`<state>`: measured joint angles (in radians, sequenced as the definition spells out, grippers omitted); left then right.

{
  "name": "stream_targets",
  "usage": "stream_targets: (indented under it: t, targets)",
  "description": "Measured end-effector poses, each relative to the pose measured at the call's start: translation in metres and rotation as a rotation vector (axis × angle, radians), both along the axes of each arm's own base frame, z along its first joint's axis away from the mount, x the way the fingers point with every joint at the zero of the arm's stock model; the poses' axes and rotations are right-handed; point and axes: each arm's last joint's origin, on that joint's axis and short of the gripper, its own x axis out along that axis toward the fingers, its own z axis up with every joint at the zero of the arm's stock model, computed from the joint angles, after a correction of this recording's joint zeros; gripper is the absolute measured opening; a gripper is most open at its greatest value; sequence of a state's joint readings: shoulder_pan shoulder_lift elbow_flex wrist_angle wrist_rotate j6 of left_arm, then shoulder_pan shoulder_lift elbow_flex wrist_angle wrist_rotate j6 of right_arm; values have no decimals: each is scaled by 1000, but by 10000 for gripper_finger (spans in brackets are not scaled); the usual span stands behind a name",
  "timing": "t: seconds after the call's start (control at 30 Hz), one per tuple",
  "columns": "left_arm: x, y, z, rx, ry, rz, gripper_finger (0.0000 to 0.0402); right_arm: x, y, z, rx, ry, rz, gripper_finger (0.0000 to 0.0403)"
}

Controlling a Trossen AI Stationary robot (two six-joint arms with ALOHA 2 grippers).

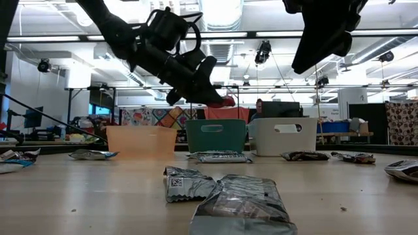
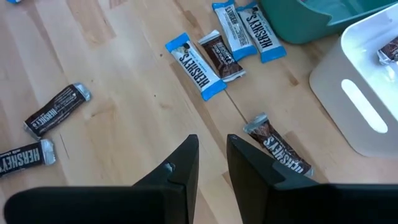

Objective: Organize candy in baskets
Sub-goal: Put the red chocolate into the green bin, then put the white chocolate into the orange bin

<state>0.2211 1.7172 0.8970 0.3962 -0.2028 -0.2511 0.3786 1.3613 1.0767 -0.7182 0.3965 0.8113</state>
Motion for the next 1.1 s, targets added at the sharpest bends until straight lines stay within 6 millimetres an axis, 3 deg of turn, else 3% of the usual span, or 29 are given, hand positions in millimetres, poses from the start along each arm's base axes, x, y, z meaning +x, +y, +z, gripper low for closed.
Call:
stream_targets:
  t: [0.27,0.87,1.1]
  targets:
    - [0,0,0,4,4,18,49,0,0,0,0,-2,0,77]
    - [-1,1,-1,9,14,30,135,0,0,0,1,-3,-1,78]
    - [-1,-12,9,52,6,-41,135,1,0,0,1,-6,0,86]
